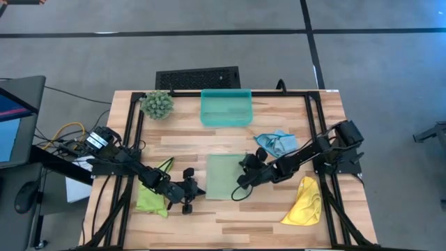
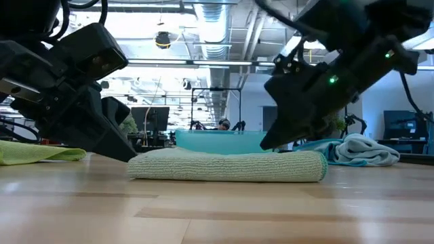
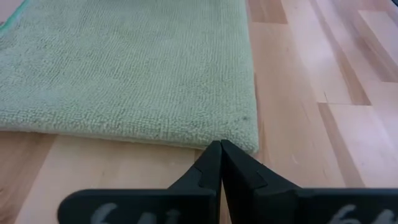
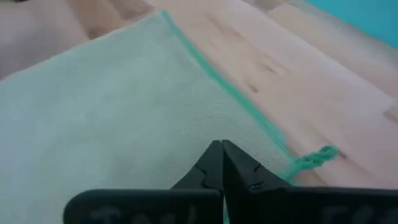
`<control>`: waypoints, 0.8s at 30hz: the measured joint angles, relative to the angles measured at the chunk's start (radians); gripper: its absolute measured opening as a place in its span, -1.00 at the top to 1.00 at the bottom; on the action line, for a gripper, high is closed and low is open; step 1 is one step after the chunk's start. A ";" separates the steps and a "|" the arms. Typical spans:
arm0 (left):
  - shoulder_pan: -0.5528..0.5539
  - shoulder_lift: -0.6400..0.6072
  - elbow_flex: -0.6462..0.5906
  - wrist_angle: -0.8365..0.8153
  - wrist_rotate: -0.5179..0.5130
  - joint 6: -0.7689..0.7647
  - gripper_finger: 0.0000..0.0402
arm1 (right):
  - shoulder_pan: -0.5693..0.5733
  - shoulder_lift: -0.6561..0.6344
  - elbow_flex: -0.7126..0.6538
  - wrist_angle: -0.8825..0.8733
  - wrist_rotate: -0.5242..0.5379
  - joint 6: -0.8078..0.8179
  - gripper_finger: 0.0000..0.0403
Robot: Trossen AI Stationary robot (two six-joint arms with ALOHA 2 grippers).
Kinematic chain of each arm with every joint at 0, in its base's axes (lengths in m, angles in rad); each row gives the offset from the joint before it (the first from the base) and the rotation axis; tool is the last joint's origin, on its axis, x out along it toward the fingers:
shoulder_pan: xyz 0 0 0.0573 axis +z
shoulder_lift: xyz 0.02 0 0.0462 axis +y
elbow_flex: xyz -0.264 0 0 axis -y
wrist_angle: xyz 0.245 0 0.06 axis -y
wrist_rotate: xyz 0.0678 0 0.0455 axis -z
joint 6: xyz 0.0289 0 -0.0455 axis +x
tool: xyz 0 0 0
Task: Fold microfiber towels
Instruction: Fold the green towel
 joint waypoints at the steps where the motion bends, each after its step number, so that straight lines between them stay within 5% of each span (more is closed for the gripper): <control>1: 0.000 0.000 0.000 0.000 0.000 0.000 1.00 | -0.007 0.016 0.002 0.010 0.005 0.010 0.92; 8: 0.000 0.000 0.000 0.008 0.000 0.000 1.00 | -0.051 0.085 0.004 0.025 0.019 0.098 0.90; 16: 0.000 0.000 0.000 0.009 -0.004 0.005 1.00 | -0.026 -0.003 0.002 0.016 0.029 0.025 0.92; 24: -0.007 -0.077 0.000 0.011 -0.170 -0.002 1.00 | -0.027 0.038 0.000 0.023 0.015 0.021 0.89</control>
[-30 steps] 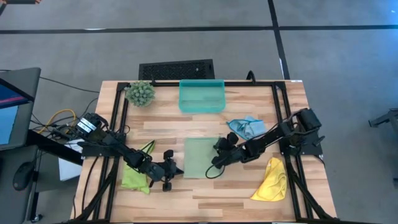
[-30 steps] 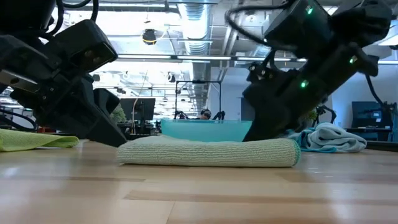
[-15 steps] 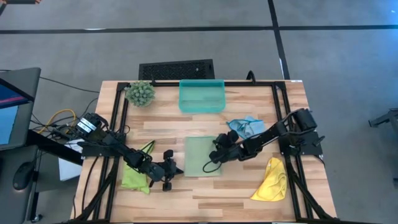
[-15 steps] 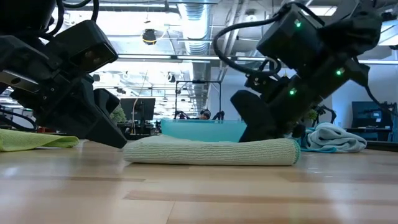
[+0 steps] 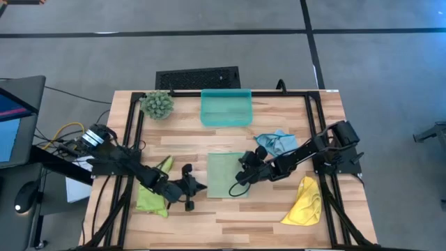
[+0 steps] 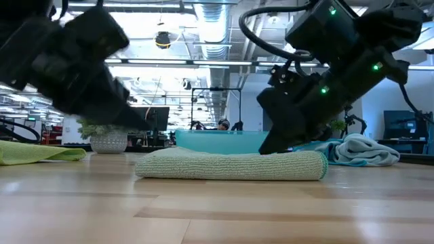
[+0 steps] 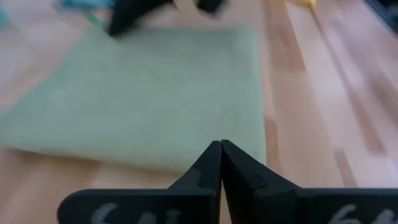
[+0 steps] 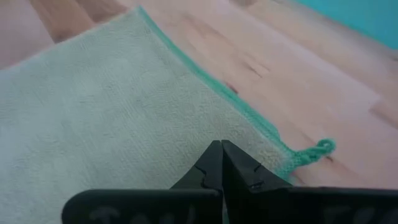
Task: Fold microfiber towels
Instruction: Fold the green towel
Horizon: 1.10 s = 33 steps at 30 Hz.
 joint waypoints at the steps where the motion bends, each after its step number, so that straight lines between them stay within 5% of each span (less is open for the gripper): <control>1: 0.006 -0.030 0.000 -0.016 -0.020 0.000 1.00 | 0.002 0.007 0.001 0.006 0.000 0.000 0.89; 8: 0.164 -0.169 0.002 -0.071 0.017 0.089 1.00 | 0.001 0.037 0.001 0.038 -0.003 0.000 0.91; 12: 0.261 -0.126 0.002 -0.086 0.094 0.099 1.00 | 0.006 0.037 0.001 0.041 -0.003 0.000 0.89; 18: 0.346 0.013 0.001 -0.091 0.076 0.103 1.00 | 0.008 0.037 0.001 0.044 -0.004 0.000 0.91; 22: 0.364 0.076 0.000 -0.096 -0.022 0.105 1.00 | 0.008 0.037 0.001 0.044 -0.004 0.000 0.91; 33: 0.312 0.070 0.000 -0.095 -0.072 0.190 1.00 | 0.065 -0.049 0.001 0.043 0.005 -0.132 0.93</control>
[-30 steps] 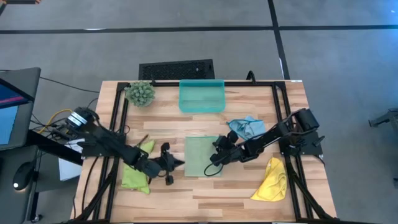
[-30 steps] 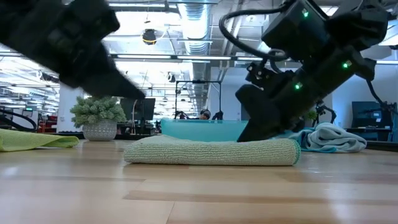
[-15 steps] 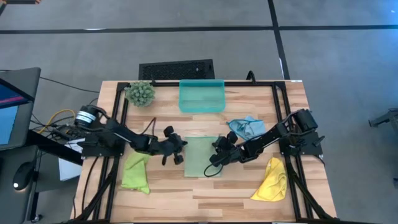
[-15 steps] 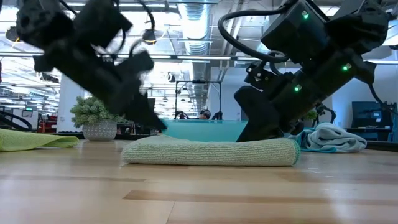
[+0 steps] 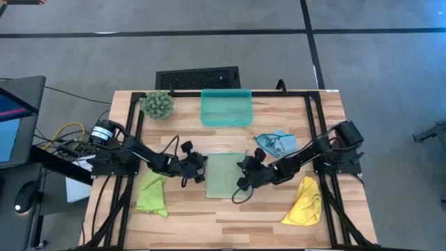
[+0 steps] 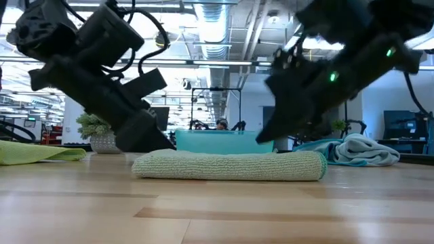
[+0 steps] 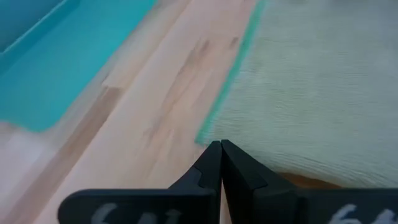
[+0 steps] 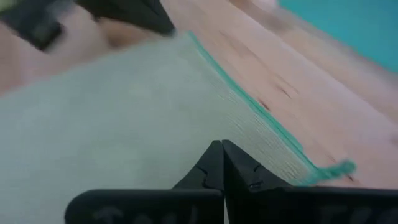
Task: Fold microfiber towels
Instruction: Fold the green towel
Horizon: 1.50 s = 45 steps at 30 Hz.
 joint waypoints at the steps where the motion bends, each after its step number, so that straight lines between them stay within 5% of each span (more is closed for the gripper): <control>1: -0.010 -0.001 0.000 0.000 0.002 0.007 1.00 | 0.012 -0.013 0.000 0.008 -0.003 -0.026 0.92; 8: -0.062 -0.009 0.000 0.055 0.145 0.185 1.00 | 0.077 -0.018 0.001 0.205 -0.025 -0.311 0.78; 13: -0.052 -0.009 0.000 0.117 0.196 0.216 1.00 | 0.056 0.036 0.065 0.303 -0.267 -0.457 0.56; 18: -0.025 -0.009 0.000 0.118 0.191 0.223 1.00 | 0.043 0.113 0.154 0.280 -0.423 -0.543 0.23; 27: 0.040 -0.009 0.000 0.206 0.277 0.252 1.00 | 0.081 0.250 0.282 0.075 -0.425 -0.653 -0.21; 35: 0.070 -0.009 0.000 0.234 0.348 0.240 1.00 | 0.090 0.290 0.295 0.054 -0.360 -0.703 -0.09; 45: 0.069 -0.005 0.000 0.193 0.376 0.234 1.00 | 0.077 0.277 0.291 0.032 -0.350 -0.700 0.54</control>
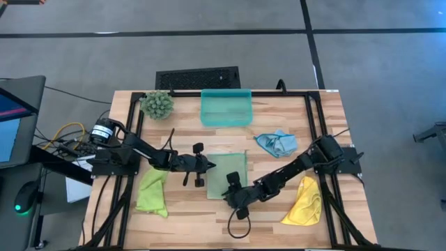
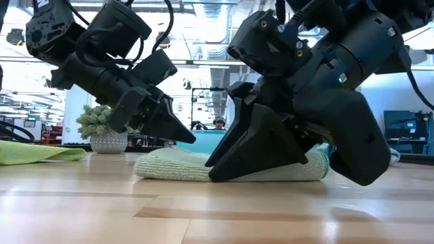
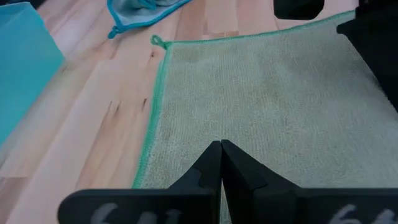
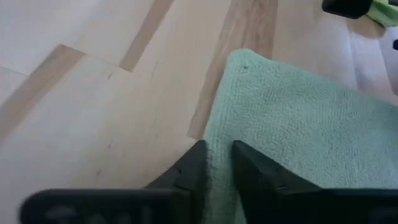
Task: Fold microfiber towels
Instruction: Fold the green towel
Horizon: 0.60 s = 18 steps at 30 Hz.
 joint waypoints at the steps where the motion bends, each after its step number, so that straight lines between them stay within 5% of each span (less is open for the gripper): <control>1: 0.000 0.000 0.000 -0.011 0.000 -0.006 1.00 | 0.000 0.000 0.000 -0.001 0.005 0.000 0.60; 9: 0.000 0.000 0.000 -0.063 0.001 -0.039 1.00 | -0.001 0.000 0.012 -0.009 0.010 0.001 0.92; 18: -0.032 0.000 0.000 -0.064 0.125 -0.016 1.00 | 0.031 0.000 0.143 -0.197 -0.061 0.055 0.88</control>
